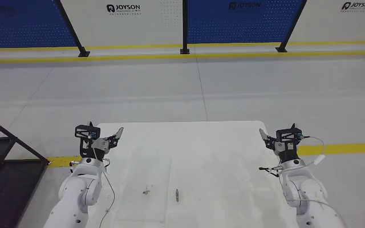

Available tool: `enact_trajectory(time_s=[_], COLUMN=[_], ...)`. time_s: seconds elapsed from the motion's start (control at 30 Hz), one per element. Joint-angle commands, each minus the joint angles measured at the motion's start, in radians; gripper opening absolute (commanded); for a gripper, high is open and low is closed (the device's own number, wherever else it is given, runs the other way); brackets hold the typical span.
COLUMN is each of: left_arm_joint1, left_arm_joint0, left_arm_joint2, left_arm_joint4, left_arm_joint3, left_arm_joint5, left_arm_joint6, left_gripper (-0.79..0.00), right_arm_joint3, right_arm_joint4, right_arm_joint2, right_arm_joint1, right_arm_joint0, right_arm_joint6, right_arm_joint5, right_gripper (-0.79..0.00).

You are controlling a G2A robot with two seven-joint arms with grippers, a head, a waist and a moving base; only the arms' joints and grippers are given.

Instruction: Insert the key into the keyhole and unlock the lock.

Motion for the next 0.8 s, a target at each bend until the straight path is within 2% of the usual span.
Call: enact_trajectory(time_s=[0.0, 0.37, 0.47, 0.53, 0.63, 0.77], left_arm_joint1=[0.0, 0.0, 0.001, 0.002, 0.009, 0.019], left_arm_joint0=[0.0, -0.001, 0.027, 0.082, 0.206, 0.387], left_arm_joint2=[0.0, 0.0, -0.005, -0.011, -0.04, -0.068], left_arm_joint4=[0.0, 0.006, -0.008, -0.02, -0.016, 0.015], left_arm_joint3=[0.0, -0.005, -0.035, -0.086, -0.184, -0.297], left_arm_joint5=[0.0, -0.002, -0.049, -0.085, -0.192, -0.355], left_arm_joint6=[0.0, 0.004, 0.002, 0.009, -0.026, -0.134], left_gripper=[-0.001, 0.0, 0.0, 0.0, 0.0, 0.0], right_arm_joint3=[0.0, 0.0, 0.0, 0.0, 0.0, 0.0], right_arm_joint4=[0.0, 0.0, 0.0, 0.0, 0.0, 0.0], right_arm_joint2=[0.0, 0.0, 0.0, 0.0, 0.0, 0.0], right_arm_joint1=[0.0, 0.0, 0.0, 0.0, 0.0, 0.0], right_arm_joint0=[0.0, 0.0, 0.0, 0.0, 0.0, 0.0], right_arm_joint6=[0.0, 0.0, 0.0, 0.0, 0.0, 0.0], right_arm_joint5=[0.0, 0.0, 0.0, 0.0, 0.0, 0.0], right_gripper=[0.0, 0.0, 0.0, 0.0, 0.0, 0.0])
